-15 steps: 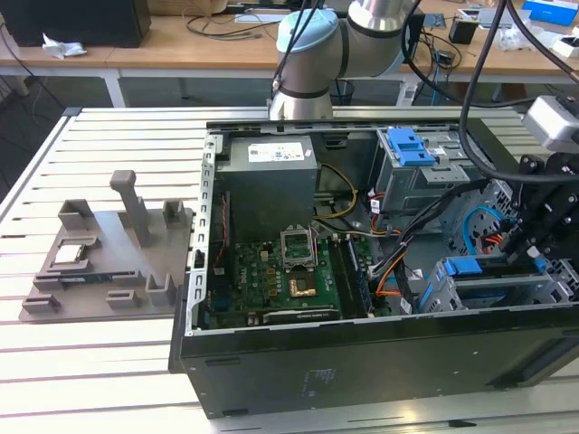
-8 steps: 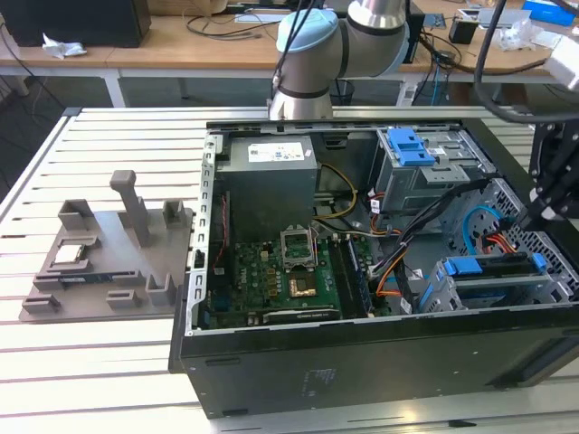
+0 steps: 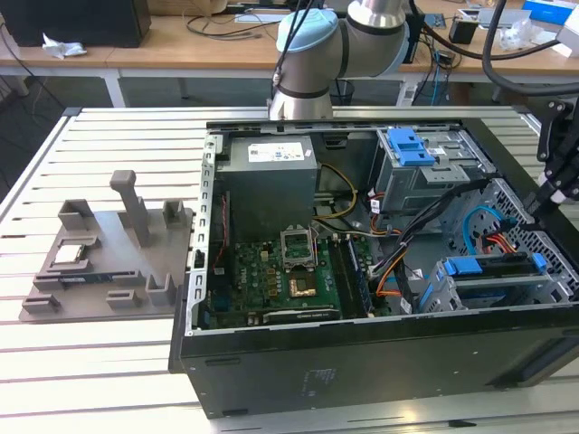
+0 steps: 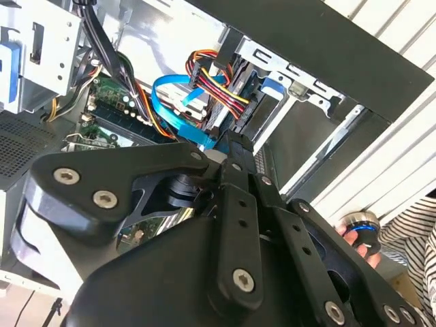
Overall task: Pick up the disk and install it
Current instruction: 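Insert the second disk wire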
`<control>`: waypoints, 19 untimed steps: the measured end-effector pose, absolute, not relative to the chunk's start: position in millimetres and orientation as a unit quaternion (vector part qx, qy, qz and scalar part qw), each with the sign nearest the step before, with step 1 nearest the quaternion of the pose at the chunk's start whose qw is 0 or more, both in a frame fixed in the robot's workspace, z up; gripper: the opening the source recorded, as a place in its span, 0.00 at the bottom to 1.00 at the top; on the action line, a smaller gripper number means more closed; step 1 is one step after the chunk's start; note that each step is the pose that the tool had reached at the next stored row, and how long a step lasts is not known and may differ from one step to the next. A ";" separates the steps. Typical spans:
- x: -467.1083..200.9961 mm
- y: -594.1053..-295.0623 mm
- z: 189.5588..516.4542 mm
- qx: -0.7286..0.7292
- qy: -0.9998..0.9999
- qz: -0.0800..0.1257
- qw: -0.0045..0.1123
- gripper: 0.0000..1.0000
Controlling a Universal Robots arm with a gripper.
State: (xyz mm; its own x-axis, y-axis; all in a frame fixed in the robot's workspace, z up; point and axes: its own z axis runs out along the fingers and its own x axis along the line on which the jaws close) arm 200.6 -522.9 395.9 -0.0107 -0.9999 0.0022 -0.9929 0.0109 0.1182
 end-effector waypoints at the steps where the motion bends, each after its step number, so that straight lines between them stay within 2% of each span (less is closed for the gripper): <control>1: 200.6 -522.9 396.0 0.702 -0.710 -0.041 0.042 0.11; 3: 200.6 -523.0 396.1 0.702 -0.710 -0.041 0.042 0.11; 4: 200.6 -522.9 396.2 0.702 -0.710 -0.041 0.042 0.24; 6: 200.6 -523.0 396.3 0.702 -0.710 -0.041 0.042 0.36; 7: 200.6 -523.0 396.4 0.702 -0.710 -0.041 0.042 0.36; 8: 200.6 -523.0 396.4 0.702 -0.710 -0.041 0.042 0.42; 19: 183.1 -519.8 368.4 0.702 -0.710 -0.043 0.041 0.42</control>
State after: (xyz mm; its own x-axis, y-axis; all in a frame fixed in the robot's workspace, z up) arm 183.1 -519.8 368.4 -0.0106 -0.9999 -0.0027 -0.9929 0.0103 0.1182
